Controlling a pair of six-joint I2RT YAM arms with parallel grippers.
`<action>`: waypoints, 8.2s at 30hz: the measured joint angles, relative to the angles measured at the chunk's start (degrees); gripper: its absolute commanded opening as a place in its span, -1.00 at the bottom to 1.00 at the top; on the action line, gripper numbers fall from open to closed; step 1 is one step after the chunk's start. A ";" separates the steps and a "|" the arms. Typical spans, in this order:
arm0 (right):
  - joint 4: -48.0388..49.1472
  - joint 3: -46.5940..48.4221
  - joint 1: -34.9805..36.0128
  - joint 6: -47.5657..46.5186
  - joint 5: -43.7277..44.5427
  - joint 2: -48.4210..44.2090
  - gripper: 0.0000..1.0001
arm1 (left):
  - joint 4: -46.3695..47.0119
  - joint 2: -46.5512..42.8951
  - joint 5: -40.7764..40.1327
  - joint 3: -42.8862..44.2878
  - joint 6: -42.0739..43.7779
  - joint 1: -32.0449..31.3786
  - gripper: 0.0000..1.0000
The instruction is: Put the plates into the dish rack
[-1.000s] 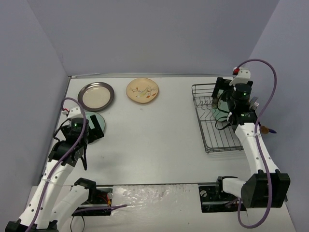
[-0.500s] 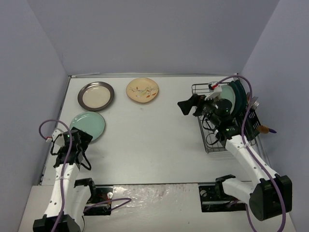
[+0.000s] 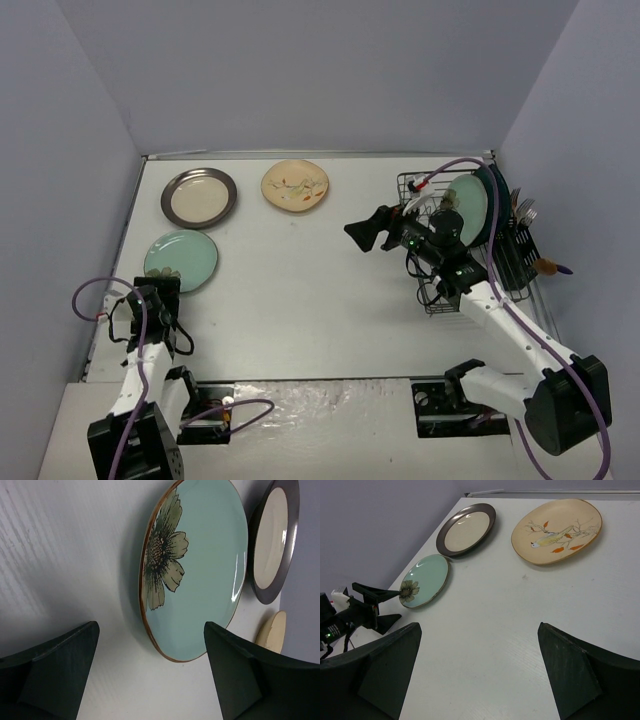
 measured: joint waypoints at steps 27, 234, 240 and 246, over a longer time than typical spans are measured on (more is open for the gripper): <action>1.03 -0.11 0.45 0.06 -0.65 0.00 1.00 | 30.35 24.62 1.34 -2.13 -6.44 0.81 -0.72; 13.36 -0.68 -11.22 11.67 -5.58 0.39 1.00 | 17.79 79.25 3.06 67.10 -9.21 -34.44 -0.65; 12.69 -0.68 -10.88 10.39 -5.56 0.39 1.00 | 16.96 79.77 1.67 67.56 -11.17 -34.70 -1.00; 11.47 -0.56 -10.63 9.39 -5.54 0.46 1.00 | 19.15 77.46 1.30 63.13 -11.31 -34.94 -1.00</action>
